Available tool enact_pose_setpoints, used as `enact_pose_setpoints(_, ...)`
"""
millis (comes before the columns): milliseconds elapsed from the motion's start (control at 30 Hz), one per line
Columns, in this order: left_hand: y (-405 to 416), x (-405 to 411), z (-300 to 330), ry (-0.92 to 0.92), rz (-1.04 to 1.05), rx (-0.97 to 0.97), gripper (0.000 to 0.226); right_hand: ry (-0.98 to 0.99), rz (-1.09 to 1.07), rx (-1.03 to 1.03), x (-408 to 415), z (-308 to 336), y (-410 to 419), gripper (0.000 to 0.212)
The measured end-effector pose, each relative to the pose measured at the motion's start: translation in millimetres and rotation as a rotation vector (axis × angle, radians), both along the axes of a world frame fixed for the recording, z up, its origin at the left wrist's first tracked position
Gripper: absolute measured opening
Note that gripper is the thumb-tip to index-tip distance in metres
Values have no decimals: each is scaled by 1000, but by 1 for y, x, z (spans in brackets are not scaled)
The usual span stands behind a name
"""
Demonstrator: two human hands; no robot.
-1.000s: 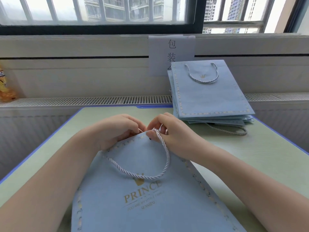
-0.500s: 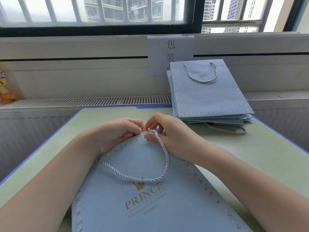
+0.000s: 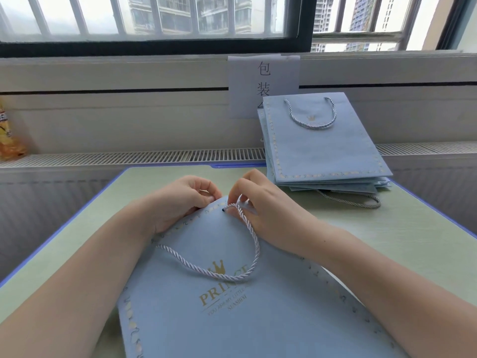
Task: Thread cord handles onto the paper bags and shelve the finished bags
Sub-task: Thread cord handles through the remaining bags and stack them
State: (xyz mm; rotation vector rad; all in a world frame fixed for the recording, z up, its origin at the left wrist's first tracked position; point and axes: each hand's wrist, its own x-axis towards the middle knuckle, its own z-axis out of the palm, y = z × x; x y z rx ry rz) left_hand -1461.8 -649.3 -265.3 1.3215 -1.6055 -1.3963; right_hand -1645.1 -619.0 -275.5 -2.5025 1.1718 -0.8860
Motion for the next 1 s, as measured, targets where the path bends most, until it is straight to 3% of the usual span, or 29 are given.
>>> enact_pose_setpoints(333, -8, 8, -7, -81, 74, 52, 18, 58, 2, 22, 3, -6, 1, 19)
enact_pose_setpoints(500, -10, 7, -12, -179, 142, 13, 19, 222, 62, 87, -3, -5, 1, 28)
enact_pose_setpoints(733, -10, -2, -17, -131, 249, -103, 19, 309, 6, 83, -3, -3, 3, 34)
enact_pose_setpoints(1000, -5, 6, -8, 73, -31, 211, 13, 283, -81, 74, -9, 1, 2, 26)
